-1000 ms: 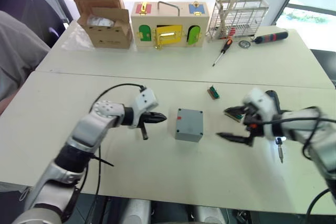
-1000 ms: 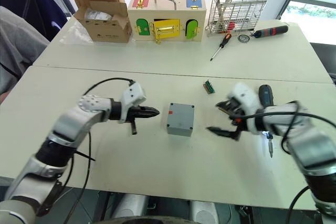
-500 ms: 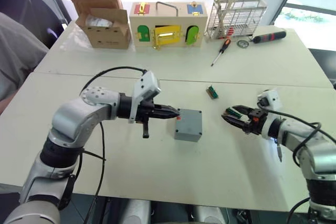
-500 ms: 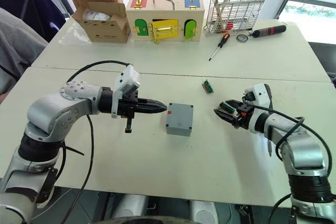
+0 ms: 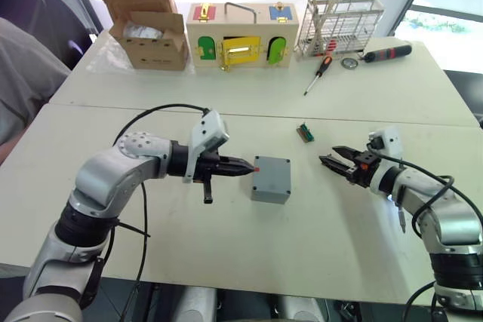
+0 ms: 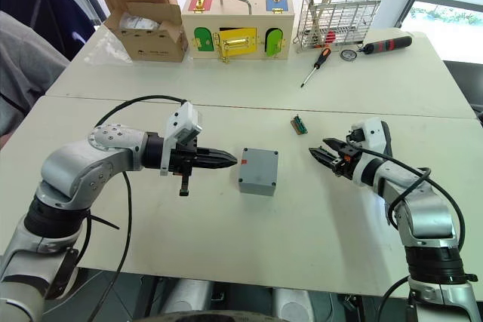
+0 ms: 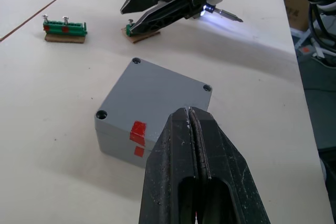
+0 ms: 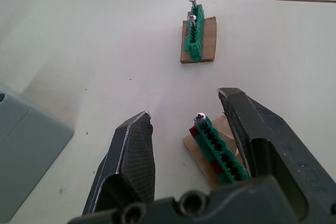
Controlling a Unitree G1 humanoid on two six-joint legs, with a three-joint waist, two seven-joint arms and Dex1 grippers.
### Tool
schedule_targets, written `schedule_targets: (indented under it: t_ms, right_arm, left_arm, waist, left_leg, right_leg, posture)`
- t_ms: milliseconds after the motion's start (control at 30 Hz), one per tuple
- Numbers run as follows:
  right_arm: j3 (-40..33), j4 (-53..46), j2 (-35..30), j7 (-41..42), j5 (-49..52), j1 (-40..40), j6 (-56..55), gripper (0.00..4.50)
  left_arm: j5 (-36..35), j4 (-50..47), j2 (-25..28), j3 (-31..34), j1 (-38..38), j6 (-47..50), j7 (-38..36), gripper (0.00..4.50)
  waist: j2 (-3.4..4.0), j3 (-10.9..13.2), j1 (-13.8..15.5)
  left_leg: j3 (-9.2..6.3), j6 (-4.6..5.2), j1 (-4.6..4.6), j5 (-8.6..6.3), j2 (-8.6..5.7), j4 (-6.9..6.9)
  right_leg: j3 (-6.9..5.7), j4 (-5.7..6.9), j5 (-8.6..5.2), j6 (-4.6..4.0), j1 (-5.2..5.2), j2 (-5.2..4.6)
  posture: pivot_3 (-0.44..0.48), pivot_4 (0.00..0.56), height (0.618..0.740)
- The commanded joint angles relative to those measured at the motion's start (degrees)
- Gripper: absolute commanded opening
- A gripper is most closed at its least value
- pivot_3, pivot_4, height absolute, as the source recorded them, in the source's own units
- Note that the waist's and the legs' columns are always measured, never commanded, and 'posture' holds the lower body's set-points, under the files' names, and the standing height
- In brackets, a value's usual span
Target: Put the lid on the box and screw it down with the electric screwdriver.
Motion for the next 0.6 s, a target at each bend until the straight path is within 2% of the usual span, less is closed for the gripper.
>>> schedule_targets:
  t_ms: [33,67,133,167,600]
  right_arm:
    - [-0.04,0.08,0.09,-0.25,-0.06,-0.87,-0.87,1.79]
    - [0.27,0.33,-0.02,-0.39,-0.48,-0.86,-1.08,1.47]
    - [0.6,0.81,-0.1,-0.52,-0.91,-0.85,-1.47,0.41]
    - [0.65,1.07,-0.1,-0.67,-1.06,-0.86,-1.55,0.06]
    - [-1.7,-1.73,-0.16,-1.91,1.34,-1.3,0.14,0.06]
  left_arm:
    - [0.04,-1.59,0.21,-0.32,-0.07,-1.21,0.13,0.0]
    - [0.03,-1.57,0.22,-0.38,-0.06,-1.28,0.21,0.0]
    - [0.03,-1.53,0.23,-0.5,-0.05,-1.42,0.37,0.0]
    - [0.07,-1.52,0.25,-0.58,-0.03,-1.51,0.44,0.0]
    - [0.01,-1.49,0.27,-0.78,0.06,-1.56,0.88,0.0]
  waist:
    - [0.0,0.0,0.0]
    - [0.0,0.0,0.0]
    - [0.0,0.0,-0.01]
    - [0.0,0.0,-0.01]
    - [0.0,0.0,0.0]
  left_leg:
    - [0.0,0.0,0.0,0.0,0.0,0.0]
    - [0.0,0.0,0.0,0.0,0.0,0.0]
    - [0.0,0.0,0.0,0.0,0.0,0.0]
    - [0.0,0.0,0.0,0.0,0.0,0.0]
    - [0.0,0.0,0.0,0.0,0.0,0.0]
  right_leg:
    - [0.0,0.0,0.0,0.0,0.0,0.0]
    - [0.0,0.0,0.0,0.0,0.0,0.0]
    - [0.0,0.0,0.0,0.0,0.0,0.0]
    - [0.0,0.0,0.0,0.0,0.0,0.0]
    - [0.0,0.0,0.0,0.0,0.0,0.0]
  posture:
    - [0.0,0.15,0.74]
    - [0.0,0.15,0.74]
    - [0.0,0.15,0.74]
    - [0.0,0.15,0.74]
    - [0.0,0.15,0.74]
